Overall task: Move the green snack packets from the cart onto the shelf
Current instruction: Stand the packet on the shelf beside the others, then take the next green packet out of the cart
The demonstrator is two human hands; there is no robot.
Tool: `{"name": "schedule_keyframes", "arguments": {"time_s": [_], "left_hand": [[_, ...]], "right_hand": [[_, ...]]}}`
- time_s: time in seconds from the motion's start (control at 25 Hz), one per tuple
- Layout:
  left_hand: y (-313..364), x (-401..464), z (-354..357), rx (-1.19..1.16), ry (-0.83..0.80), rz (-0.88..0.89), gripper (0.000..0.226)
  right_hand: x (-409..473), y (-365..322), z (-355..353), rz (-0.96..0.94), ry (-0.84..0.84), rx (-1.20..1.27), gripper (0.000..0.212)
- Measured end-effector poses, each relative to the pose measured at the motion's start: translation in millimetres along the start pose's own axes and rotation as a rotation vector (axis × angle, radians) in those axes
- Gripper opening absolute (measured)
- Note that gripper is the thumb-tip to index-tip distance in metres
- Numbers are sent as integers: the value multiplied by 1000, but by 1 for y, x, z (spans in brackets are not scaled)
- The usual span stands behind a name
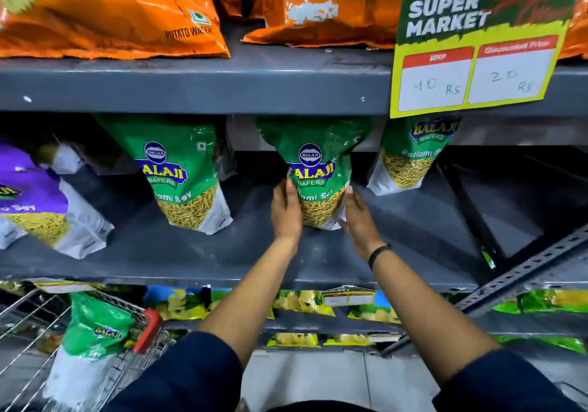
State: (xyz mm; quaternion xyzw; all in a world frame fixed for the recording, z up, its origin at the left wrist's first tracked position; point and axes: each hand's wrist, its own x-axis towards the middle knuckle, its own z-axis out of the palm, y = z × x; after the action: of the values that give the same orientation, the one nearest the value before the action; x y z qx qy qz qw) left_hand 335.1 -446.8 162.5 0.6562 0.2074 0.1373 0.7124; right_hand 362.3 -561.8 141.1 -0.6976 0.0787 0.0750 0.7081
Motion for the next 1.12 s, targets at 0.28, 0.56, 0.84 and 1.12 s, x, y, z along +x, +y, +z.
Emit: {"name": "schedule_keyframes", "arguments": {"time_s": [0.28, 0.56, 0.84, 1.12], "left_hand": [[-14, -5, -60, 64, 145, 187, 27], [-47, -24, -224, 27, 338, 154, 33], [-98, -33, -447, 190, 517, -69, 29], [-208, 5, -604, 703, 170, -533, 70]], "right_hand": [[-43, 28, 21, -19, 458, 137, 28], [-101, 55, 155, -107, 42, -23, 14], [-163, 118, 334, 147, -448, -288, 7], [-175, 219, 445, 776, -498, -366, 6]]}}
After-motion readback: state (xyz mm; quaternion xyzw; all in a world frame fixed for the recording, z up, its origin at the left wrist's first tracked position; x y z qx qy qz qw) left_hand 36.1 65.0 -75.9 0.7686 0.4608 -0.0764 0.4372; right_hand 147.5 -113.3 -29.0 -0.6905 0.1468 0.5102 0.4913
